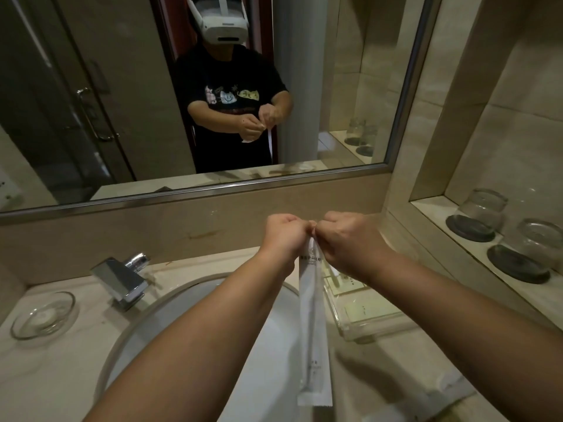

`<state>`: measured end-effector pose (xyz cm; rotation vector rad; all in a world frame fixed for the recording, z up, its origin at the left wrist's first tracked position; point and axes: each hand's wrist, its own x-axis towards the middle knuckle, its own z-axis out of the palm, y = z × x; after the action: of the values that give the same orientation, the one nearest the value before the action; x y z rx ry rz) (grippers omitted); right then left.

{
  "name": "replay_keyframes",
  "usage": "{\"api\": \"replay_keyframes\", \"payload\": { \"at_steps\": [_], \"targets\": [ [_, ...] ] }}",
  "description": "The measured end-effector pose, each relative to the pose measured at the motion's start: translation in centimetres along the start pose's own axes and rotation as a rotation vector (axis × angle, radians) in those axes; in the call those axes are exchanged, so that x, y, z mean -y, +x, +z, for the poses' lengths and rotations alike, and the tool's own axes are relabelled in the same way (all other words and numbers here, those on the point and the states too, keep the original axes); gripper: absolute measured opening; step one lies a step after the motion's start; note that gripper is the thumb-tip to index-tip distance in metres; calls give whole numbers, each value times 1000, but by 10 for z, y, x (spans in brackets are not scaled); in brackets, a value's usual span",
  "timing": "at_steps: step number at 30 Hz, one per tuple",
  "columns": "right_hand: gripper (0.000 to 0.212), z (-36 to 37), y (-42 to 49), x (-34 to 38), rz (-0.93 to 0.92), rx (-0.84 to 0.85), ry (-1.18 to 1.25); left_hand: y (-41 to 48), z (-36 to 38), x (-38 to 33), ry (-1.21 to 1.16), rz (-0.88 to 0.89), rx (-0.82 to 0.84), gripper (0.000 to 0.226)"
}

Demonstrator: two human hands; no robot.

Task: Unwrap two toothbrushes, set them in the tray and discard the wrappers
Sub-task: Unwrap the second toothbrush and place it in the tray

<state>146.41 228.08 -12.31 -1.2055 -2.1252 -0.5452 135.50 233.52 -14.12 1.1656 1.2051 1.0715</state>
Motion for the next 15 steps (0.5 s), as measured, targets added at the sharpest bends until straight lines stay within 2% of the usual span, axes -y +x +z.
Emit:
{"api": "replay_keyframes", "payload": {
  "at_steps": [4, 10, 15],
  "targets": [
    [17, 5, -3, 12, -100, -52, -97, 4, -2, 9, -34, -67, -64, 47],
    [24, 8, -16, 12, 101, -88, -109, 12, -5, 13, -36, -36, -61, 36],
    [25, 8, -35, 25, 130, -147, -32, 15, -8, 18, 6, -14, -166, 39]
  ]
}}
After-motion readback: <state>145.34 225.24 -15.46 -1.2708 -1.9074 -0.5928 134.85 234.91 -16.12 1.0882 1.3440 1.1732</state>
